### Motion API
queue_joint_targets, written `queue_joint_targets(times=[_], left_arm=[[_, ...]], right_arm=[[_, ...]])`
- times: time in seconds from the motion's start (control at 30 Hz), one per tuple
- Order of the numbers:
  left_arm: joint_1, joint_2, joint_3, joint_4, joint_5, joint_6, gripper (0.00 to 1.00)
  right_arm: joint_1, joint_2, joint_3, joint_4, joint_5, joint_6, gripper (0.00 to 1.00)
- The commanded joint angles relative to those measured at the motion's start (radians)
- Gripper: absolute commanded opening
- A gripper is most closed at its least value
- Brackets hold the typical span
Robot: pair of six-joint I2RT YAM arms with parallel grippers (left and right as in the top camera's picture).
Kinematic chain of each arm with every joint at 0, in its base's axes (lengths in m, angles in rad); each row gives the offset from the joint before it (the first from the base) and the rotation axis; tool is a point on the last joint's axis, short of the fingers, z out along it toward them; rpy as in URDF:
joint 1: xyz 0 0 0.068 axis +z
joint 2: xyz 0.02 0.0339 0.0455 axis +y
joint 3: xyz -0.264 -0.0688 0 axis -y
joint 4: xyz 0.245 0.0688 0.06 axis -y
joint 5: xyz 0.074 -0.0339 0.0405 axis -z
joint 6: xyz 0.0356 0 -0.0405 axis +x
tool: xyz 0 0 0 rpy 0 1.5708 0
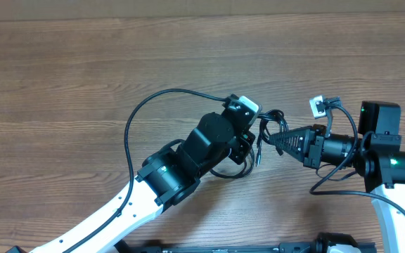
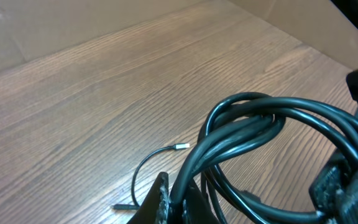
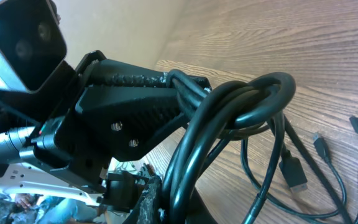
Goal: Untangle cables
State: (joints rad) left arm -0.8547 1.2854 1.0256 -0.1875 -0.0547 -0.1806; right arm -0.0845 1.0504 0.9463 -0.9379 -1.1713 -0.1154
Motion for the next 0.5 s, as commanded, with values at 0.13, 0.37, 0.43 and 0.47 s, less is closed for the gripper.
queue_joint_targets(times=[0.13, 0.37, 0.43, 0.47], left_arm=[[0.039, 0.004, 0.021, -0.003, -0.209, -0.159, 0.04], [0.078, 0.004, 0.020, -0.058, -0.217, -0.267, 0.05], [0.099, 0.004, 0.020, -0.086, -0.216, -0.304, 0.04], [0.109, 0.004, 0.020, -0.100, -0.214, -0.325, 0.04]], right_arm=[[0.007, -0.006, 0.002, -0.034, -0.035, -0.063, 0.04], [0.007, -0.006, 0.002, -0.087, -0.058, -0.175, 0.04], [0.007, -0.006, 0.002, -0.091, -0.084, -0.206, 0.04], [0.007, -0.006, 0.002, -0.094, -0.097, -0.220, 0.04]])
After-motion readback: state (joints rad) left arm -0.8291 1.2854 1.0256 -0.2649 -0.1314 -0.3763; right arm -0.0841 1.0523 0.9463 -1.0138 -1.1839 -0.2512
